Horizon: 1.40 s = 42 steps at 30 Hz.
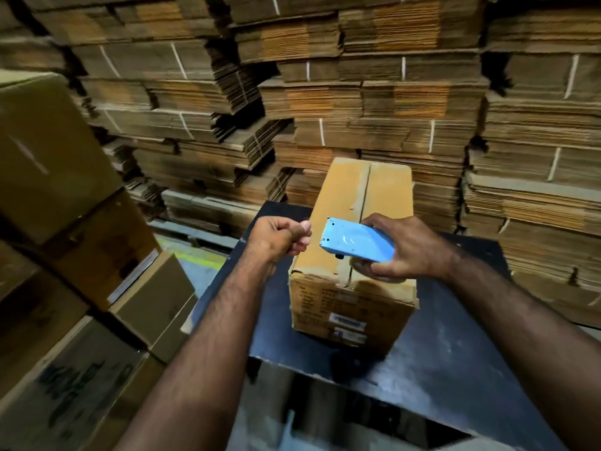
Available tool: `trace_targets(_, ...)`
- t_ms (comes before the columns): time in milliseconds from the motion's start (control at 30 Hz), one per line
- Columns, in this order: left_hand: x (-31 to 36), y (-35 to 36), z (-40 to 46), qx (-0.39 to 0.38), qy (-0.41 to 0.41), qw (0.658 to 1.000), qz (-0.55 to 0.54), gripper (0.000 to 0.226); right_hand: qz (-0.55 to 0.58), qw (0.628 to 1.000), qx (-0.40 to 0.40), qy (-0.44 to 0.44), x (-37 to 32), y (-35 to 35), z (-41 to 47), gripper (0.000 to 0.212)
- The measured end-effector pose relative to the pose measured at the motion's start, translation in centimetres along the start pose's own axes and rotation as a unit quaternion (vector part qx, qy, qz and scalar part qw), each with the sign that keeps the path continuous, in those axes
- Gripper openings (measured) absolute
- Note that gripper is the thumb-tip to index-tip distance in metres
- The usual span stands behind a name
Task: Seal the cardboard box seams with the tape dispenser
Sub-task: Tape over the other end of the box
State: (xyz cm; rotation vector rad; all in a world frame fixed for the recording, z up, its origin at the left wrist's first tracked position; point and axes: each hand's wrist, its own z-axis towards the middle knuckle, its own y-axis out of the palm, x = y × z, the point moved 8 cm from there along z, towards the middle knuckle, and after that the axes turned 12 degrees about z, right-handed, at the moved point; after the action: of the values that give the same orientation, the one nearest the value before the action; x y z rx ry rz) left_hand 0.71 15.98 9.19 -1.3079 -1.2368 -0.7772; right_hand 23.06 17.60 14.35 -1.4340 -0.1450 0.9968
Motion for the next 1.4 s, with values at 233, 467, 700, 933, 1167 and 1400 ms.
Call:
trace_targets(233,-0.2,-3.1,0.2,0.105,0.026,0.994,0.019,0.025,-0.001,0.997,-0.037,-0.068,-3.2,2.4,2.0,0.070)
trace_targets(467,-0.3,-3.9,-0.6,0.130,0.067,0.989,0.033,0.021,0.082,0.996,0.007,0.015,-2.0,1.0,1.2,0.074)
trace_targets(700,0.0,-3.6,-1.8,0.170,0.106,0.978,0.052,0.018,0.098,0.995,0.021,0.018,-1.5,1.1,0.0,0.078)
trace_targets(933,-3.6,-4.6,-0.1,0.151,0.051,0.983,0.089,0.019,-0.036,0.998,-0.052,0.028,-0.6,1.7,1.0,0.087)
trace_targets(1167,-9.8,-3.8,2.2,0.109,-0.030,0.991,0.065,0.024,-0.043,0.982,-0.158,0.098,-0.6,5.4,2.6,0.090)
trace_targets(1400,-13.4,-2.9,3.5,0.065,-0.079,0.993,0.050,0.022,-0.083,0.967,-0.203,0.133,-0.8,7.6,4.6,0.088)
